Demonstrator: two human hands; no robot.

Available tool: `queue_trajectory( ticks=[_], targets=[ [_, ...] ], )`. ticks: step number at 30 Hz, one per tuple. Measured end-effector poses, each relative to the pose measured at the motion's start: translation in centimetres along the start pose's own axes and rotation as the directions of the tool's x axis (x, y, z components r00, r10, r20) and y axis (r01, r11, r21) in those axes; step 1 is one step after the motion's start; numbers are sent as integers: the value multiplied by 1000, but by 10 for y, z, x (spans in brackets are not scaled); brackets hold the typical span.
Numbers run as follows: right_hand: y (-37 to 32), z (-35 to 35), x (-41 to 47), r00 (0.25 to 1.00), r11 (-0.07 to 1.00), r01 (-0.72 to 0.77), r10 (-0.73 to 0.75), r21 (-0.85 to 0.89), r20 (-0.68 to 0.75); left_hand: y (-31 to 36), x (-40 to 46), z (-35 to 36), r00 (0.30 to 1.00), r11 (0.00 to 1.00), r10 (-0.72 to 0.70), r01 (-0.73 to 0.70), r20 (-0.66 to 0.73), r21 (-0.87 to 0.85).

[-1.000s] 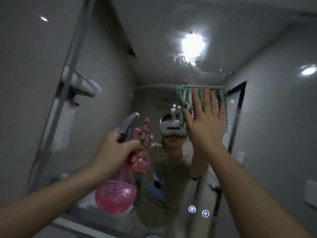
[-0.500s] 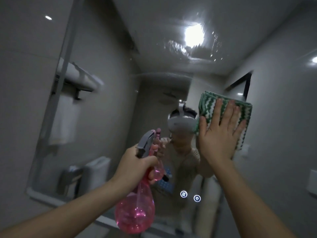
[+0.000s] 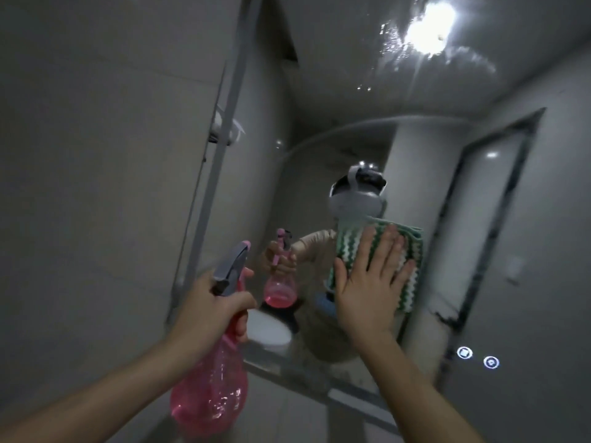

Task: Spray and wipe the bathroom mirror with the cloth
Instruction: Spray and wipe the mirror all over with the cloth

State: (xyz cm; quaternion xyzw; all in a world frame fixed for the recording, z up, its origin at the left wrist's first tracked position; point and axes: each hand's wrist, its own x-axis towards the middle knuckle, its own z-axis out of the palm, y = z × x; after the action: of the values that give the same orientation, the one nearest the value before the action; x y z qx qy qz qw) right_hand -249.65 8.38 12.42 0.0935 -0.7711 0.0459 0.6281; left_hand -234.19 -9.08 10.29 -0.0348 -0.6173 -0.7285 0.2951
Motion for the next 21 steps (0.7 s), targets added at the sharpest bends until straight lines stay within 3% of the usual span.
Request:
queue_trajectory(
  ticks=[6,14,18,21],
  targets=[
    [-100,15,-15,990,991,125,-128,55,60,0,17,-66,998,1000,15,-14,-64,18],
    [-182,37,-25,961,966,256,-258,33,99,-7,33,-116,992,1000,15,-12,-128,20],
    [-195,40,-18,907,917,396,-398,38,141,-7,37,-125,991,1000,2,-1,-133,10],
    [-178,32,7,813,827,561,-559,38,161,5,40,-124,991,1000,27,-26,-130,5]
  ],
)
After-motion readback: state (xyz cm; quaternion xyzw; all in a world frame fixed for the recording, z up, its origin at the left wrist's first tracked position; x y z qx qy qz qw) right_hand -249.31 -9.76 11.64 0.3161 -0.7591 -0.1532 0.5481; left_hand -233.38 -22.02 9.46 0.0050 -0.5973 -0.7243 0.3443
